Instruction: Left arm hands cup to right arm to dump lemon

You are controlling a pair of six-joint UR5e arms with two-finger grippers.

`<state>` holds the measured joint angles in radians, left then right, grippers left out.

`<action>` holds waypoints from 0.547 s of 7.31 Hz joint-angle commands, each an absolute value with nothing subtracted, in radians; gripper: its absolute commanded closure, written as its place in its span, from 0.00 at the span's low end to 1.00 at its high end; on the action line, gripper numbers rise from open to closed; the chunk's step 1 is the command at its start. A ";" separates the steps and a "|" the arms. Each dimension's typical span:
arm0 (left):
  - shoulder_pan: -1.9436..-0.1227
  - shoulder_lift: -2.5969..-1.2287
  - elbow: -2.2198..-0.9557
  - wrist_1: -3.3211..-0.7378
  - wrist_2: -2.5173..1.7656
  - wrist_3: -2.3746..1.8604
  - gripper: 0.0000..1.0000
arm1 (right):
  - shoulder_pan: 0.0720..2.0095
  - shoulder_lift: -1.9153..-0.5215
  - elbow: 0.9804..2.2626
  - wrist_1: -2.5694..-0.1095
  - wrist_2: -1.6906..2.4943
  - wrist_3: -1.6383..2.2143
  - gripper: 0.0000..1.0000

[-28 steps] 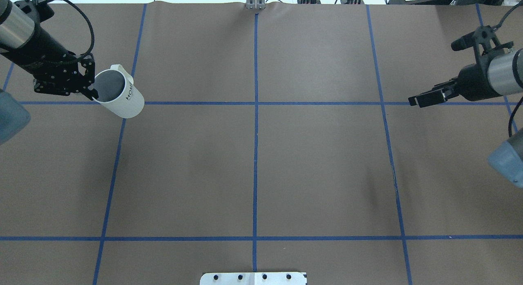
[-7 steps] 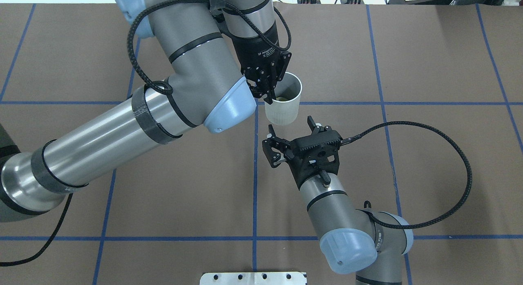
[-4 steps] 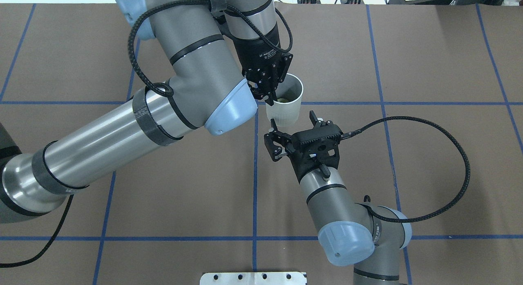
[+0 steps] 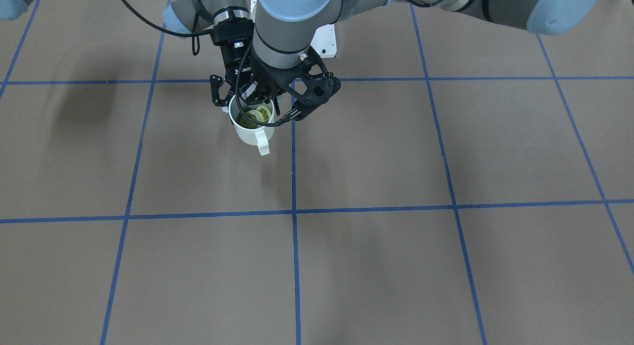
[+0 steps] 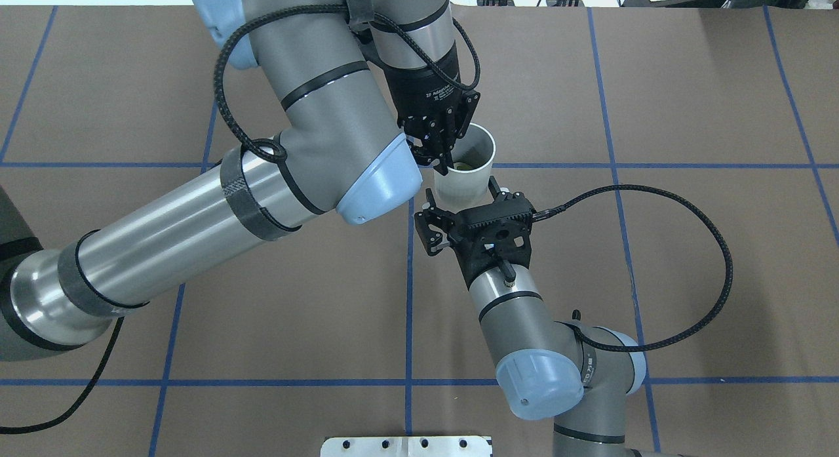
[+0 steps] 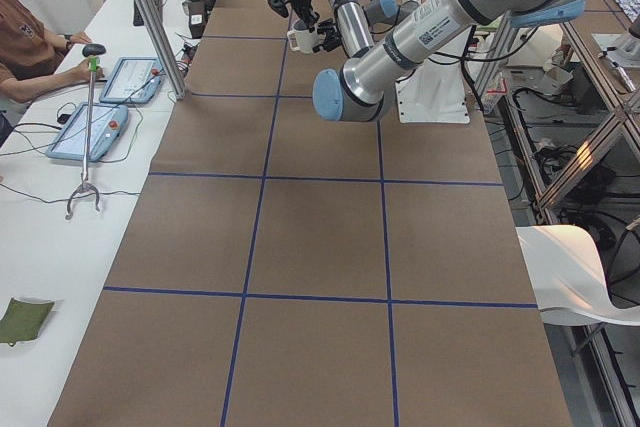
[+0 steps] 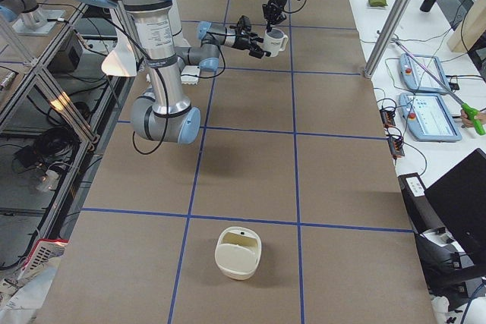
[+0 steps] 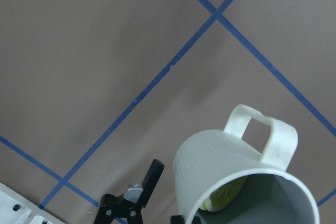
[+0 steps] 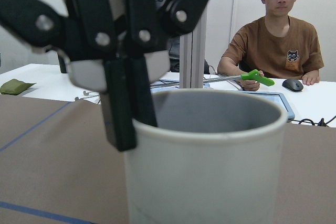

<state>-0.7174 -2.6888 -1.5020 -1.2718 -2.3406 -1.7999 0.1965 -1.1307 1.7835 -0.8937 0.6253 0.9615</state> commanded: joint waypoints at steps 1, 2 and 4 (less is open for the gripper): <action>-0.716 -2.686 -1.503 -1.272 -2.341 -1.799 1.00 | 0.204 -1.131 1.781 -0.894 0.626 0.960 0.02; -0.716 -2.688 -1.503 -1.272 -2.341 -1.799 1.00 | 0.210 -1.131 1.781 -0.894 0.626 0.960 0.02; -0.716 -2.688 -1.505 -1.272 -2.341 -1.799 1.00 | 0.213 -1.131 1.781 -0.894 0.627 0.962 0.02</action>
